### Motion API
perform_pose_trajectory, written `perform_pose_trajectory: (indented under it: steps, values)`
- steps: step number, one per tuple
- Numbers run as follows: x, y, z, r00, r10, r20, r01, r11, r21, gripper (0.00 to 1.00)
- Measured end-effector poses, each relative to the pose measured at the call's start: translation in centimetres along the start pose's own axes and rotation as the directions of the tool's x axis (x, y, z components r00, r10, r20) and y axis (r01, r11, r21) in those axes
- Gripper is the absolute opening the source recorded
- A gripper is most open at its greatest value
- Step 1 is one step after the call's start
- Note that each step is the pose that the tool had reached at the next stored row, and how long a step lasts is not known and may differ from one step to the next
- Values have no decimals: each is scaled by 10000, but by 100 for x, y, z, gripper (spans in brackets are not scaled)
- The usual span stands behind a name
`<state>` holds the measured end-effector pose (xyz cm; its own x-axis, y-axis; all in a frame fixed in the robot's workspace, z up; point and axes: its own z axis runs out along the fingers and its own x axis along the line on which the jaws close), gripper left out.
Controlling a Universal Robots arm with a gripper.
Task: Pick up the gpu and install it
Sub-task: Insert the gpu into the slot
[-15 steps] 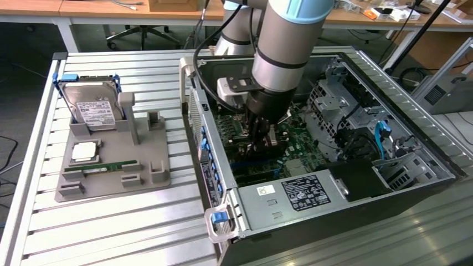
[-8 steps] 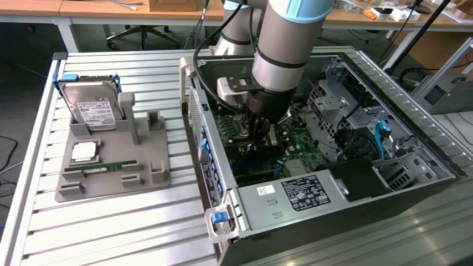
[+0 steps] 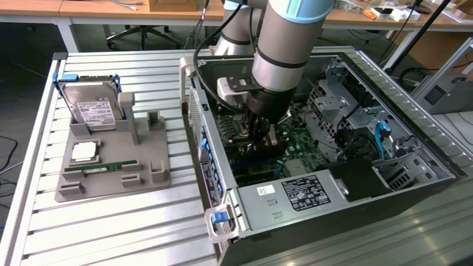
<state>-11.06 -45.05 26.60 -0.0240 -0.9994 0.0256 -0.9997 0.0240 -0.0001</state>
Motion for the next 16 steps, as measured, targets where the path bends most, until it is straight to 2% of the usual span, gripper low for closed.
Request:
perform_pose_trajectory:
  steps: [16]
  values:
    - [-6, -8, 15, 10000, -38, -1, 38, 10000, -1, 27]
